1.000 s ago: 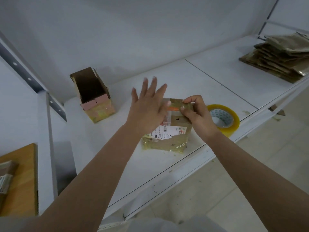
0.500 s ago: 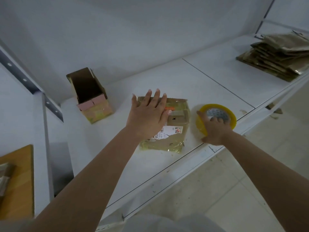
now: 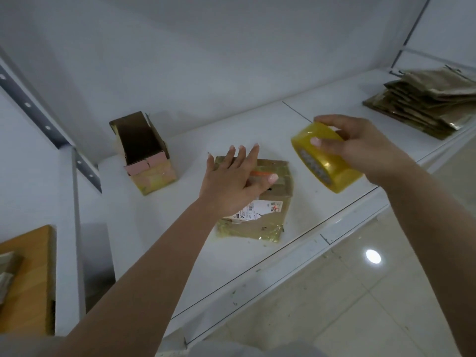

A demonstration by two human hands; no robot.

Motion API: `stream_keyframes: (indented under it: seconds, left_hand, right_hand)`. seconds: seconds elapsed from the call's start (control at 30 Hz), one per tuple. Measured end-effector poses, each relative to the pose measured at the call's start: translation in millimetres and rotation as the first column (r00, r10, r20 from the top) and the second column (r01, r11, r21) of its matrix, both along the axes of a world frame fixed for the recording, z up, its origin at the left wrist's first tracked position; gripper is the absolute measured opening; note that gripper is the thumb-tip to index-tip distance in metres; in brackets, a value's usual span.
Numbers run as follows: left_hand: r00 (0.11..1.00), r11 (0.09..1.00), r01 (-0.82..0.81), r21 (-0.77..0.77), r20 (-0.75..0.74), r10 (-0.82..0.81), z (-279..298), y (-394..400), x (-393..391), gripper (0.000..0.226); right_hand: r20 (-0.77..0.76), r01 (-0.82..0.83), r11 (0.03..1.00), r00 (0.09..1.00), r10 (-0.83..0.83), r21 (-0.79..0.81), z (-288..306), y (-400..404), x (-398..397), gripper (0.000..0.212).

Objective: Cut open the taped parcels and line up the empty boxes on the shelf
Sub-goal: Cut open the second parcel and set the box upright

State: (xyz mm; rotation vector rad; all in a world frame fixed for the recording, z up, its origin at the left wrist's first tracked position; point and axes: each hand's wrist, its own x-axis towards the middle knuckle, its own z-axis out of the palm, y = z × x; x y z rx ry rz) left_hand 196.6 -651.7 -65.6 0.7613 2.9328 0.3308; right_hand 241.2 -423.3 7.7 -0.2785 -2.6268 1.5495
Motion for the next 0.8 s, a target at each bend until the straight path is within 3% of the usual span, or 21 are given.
stream_keyframes:
  seconds: [0.13, 0.27, 0.43, 0.57, 0.63, 0.73, 0.8]
  left_hand:
    - [0.998, 0.956, -0.015, 0.294, 0.056, -0.002, 1, -5, 0, 0.123]
    - [0.994, 0.845, -0.042, 0.534, 0.111, -0.02, 4, -6, 5, 0.119]
    - [0.986, 0.718, -0.15, 0.679, 0.152, 0.063, 10, 3, 6, 0.097]
    - [0.964, 0.608, -0.244, 0.756, 0.256, 0.069, 14, 10, 2, 0.066]
    - [0.963, 0.583, -0.247, 0.774, 0.261, 0.061, 13, 10, 0, 0.062]
    - [0.973, 0.575, -0.222, 0.788, 0.216, 0.081, 8, 9, -1, 0.06]
    - [0.971, 0.504, -0.236, 0.831, 0.218, 0.094, 7, 7, 0, 0.055]
  right_hand:
    - [0.031, -0.205, 0.972, 0.979, 0.202, 0.116, 30, -38, 5, 0.048]
    - [0.098, -0.341, 0.876, 0.94, 0.328, 0.34, 37, -62, -2, 0.057]
    - [0.118, -0.432, 0.806, 0.899, 0.422, 0.406, 36, -71, -7, 0.018]
    - [0.184, -0.477, 0.727, 0.874, 0.449, 0.493, 33, -71, -11, 0.045]
    - [0.229, -0.509, 0.699, 0.858, 0.46, 0.502, 33, -70, -11, 0.053]
    - [0.238, -0.508, 0.714, 0.86, 0.451, 0.481, 40, -68, -9, 0.06]
    - [0.243, -0.496, 0.737, 0.868, 0.432, 0.459, 52, -68, -9, 0.068]
